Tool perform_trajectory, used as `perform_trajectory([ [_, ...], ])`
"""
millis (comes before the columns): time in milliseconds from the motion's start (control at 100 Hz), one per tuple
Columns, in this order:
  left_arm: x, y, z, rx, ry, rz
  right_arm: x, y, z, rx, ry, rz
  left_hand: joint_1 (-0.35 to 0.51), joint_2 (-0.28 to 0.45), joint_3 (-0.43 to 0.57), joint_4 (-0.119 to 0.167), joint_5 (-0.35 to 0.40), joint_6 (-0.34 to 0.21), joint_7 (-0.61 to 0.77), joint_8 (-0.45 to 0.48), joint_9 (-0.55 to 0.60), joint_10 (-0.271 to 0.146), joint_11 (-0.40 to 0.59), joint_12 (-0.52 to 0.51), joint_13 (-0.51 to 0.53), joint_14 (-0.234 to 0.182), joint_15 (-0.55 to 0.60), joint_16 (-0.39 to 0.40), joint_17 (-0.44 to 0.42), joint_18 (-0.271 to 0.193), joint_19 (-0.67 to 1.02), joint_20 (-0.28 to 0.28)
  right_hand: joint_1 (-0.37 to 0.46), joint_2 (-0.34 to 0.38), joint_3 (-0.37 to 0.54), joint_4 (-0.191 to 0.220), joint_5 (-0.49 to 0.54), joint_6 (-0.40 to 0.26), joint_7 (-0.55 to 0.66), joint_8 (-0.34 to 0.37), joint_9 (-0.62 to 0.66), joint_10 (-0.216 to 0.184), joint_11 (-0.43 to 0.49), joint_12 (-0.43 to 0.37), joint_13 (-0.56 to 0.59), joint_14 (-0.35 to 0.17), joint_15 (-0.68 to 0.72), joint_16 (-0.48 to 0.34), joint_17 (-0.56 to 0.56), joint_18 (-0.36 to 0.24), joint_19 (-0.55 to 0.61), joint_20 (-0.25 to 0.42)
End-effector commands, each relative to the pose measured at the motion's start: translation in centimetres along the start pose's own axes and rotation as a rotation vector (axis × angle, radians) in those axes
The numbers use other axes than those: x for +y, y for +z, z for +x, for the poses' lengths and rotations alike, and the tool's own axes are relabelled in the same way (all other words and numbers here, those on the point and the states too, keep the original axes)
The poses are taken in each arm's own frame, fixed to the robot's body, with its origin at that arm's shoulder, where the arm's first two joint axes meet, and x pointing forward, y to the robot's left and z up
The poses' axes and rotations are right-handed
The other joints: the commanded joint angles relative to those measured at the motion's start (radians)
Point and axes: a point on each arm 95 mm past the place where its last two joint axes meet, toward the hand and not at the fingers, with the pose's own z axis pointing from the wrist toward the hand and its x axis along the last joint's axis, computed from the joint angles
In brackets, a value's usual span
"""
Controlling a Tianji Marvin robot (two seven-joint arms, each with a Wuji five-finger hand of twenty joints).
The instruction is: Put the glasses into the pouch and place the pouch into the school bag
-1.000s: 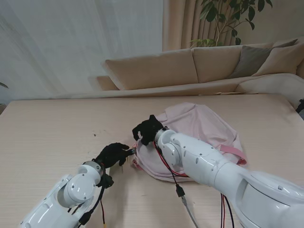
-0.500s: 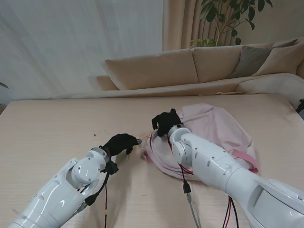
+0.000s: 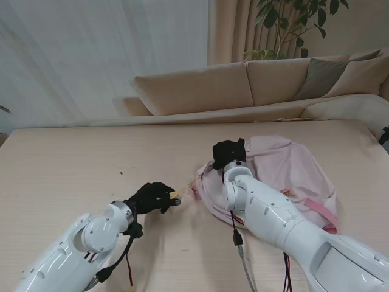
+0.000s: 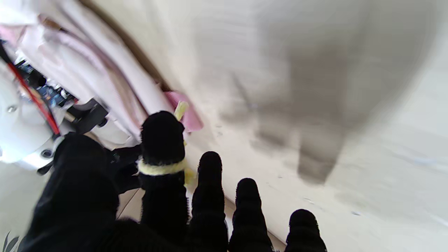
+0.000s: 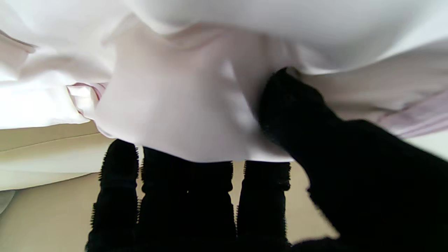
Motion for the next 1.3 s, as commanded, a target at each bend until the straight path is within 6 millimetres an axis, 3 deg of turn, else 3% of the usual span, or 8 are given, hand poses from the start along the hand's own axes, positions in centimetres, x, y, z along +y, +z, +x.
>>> perform_trajectory([
  [0, 1.5, -1.6, -1.8, -0.043, -0.04, -0.055, -0.1, 0.1, -0.9, -0.032, -0.01, 0.012, 0.009, 0.02, -0.027, 0.017, 0.049, -0.011, 0.055, 0.027, -0.029, -0.011, -0.008, -0.001, -0.013, 0.001, -0.014, 0.002, -0.01, 0.017, 0.022, 0.024, 0.072, 0.051, 0.118, 0.032, 0.075, 0.045, 0.072, 0.042, 0.087, 0.142, 0.078, 0.039, 0.064, -0.01, 0.04, 0.011, 0.002, 0.019, 0.029, 0.017],
  [310, 3.8, -4.1, -0.6, 0.016, -0.102, -0.072, 0.0, 0.0, -0.6, -0.134, -0.014, -0.014, 0.018, 0.014, -0.028, 0.018, 0.083, -0.013, 0.055, 0.032, 0.004, -0.011, -0.008, 0.001, 0.007, 0.009, -0.013, 0.004, -0.006, 0.022, 0.02, 0.027, 0.083, 0.033, 0.12, 0.031, 0.082, 0.084, 0.07, 0.04, 0.11, 0.159, 0.07, 0.046, 0.088, 0.007, 0.044, 0.008, 0.034, -0.013, 0.05, 0.026],
  [460, 3.5, -3.5, 1.1, 0.07, -0.102, -0.013, 0.0, -0.3, -0.9, -0.145, 0.001, 0.01, 0.012, 0.013, -0.028, 0.019, 0.075, -0.028, 0.05, 0.033, 0.01, -0.011, -0.008, 0.002, 0.017, 0.013, -0.009, 0.006, 0.01, 0.032, 0.022, 0.025, 0.052, 0.073, 0.118, 0.03, 0.024, 0.055, 0.046, 0.045, 0.067, 0.116, 0.066, 0.051, 0.058, -0.017, 0.025, 0.006, 0.029, -0.008, 0.045, 0.025],
  [610, 2.0, -2.6, 1.7, 0.068, -0.121, 0.015, 0.2, -1.0, -1.5, -0.12, 0.043, 0.076, 0.016, 0.014, -0.026, 0.019, 0.08, -0.01, 0.043, 0.029, 0.01, -0.006, -0.009, 0.004, 0.014, 0.016, -0.009, 0.006, 0.006, 0.029, 0.02, 0.025, -0.017, 0.181, -0.043, 0.046, -0.256, 0.057, -0.063, -0.009, -0.226, 0.074, 0.024, -0.024, -0.176, -0.029, -0.081, 0.013, -0.112, -0.031, 0.016, 0.017],
  [680, 1.3, -1.9, 1.8, 0.065, -0.13, 0.024, 0.5, -1.4, -1.8, -0.074, 0.056, 0.107, 0.017, 0.014, -0.026, 0.019, 0.08, -0.007, 0.041, 0.028, 0.008, -0.005, -0.01, 0.003, 0.012, 0.016, -0.01, 0.006, 0.005, 0.028, 0.02, 0.026, -0.086, 0.297, -0.075, 0.221, -0.469, 0.064, -0.184, 0.086, -0.581, 0.024, 0.042, -0.086, -0.399, -0.06, -0.155, 0.037, -0.226, -0.083, -0.012, -0.011],
  [710, 1.0, -1.6, 1.8, 0.063, -0.136, 0.026, 0.6, -1.5, -2.0, -0.056, 0.044, 0.111, 0.017, 0.015, -0.026, 0.018, 0.08, -0.004, 0.041, 0.027, 0.006, -0.005, -0.01, 0.004, 0.011, 0.016, -0.01, 0.006, 0.004, 0.028, 0.02, 0.026, -0.101, 0.314, -0.085, 0.241, -0.546, 0.054, -0.184, 0.109, -0.67, 0.002, 0.049, -0.104, -0.462, -0.081, -0.169, 0.04, -0.253, -0.097, -0.014, -0.015],
  [930, 0.4, 0.2, 1.7, 0.035, -0.169, 0.035, 2.3, -2.2, -2.3, 0.067, 0.007, 0.042, 0.014, 0.024, -0.027, 0.018, 0.102, 0.003, 0.052, 0.028, 0.017, -0.002, -0.004, 0.007, 0.013, 0.017, -0.007, 0.008, -0.002, 0.024, 0.02, 0.028, -0.144, 0.291, -0.095, 0.233, -0.793, -0.037, -0.192, 0.035, -0.992, -0.096, -0.03, -0.167, -0.691, -0.16, -0.29, 0.0, -0.337, -0.108, -0.097, -0.046],
  [1290, 0.1, -0.4, 1.2, 0.002, -0.158, 0.062, 3.7, -2.2, -0.7, 0.473, 0.009, 0.143, 0.013, 0.024, -0.028, 0.017, 0.112, 0.007, 0.055, 0.026, 0.022, -0.001, -0.005, 0.006, 0.016, 0.017, -0.006, 0.009, -0.008, 0.026, 0.018, 0.03, -0.103, 0.188, -0.038, 0.227, -0.941, -0.18, -0.36, -0.113, -1.128, -0.237, -0.277, -0.283, -0.816, -0.258, -0.53, -0.123, -0.335, -0.152, -0.244, -0.098],
])
